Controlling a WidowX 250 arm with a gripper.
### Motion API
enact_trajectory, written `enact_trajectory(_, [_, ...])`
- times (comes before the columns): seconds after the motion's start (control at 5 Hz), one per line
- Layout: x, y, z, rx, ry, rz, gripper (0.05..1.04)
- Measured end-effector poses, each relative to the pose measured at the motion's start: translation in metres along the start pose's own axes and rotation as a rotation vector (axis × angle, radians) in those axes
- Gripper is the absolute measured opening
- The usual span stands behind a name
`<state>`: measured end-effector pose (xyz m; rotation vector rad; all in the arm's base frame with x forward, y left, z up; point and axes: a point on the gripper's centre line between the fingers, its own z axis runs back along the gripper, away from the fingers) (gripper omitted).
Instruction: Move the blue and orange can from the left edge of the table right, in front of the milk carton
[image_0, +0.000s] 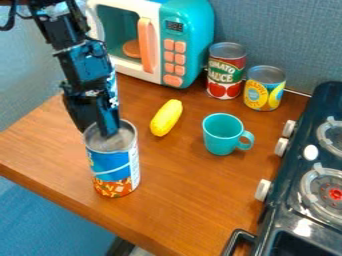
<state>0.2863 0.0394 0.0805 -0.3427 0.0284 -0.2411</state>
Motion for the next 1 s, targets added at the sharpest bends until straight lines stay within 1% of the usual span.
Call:
enact_trajectory(0.2, [0.011, -0.008, 0.027, 0.038, -0.11, -0.095, 1.0])
enact_trajectory(0.4, [0.014, -0.009, 0.065, 0.099, -0.204, -0.125, 1.0])
enact_trajectory(0.6, [0.003, 0.022, 0.089, 0.145, -0.239, -0.057, 1.0])
enact_trajectory(0.8, [0.01, 0.049, 0.09, 0.188, -0.201, -0.009, 1.0])
enact_trajectory(1.0, [0.007, 0.067, 0.094, 0.301, -0.153, 0.075, 1.0])
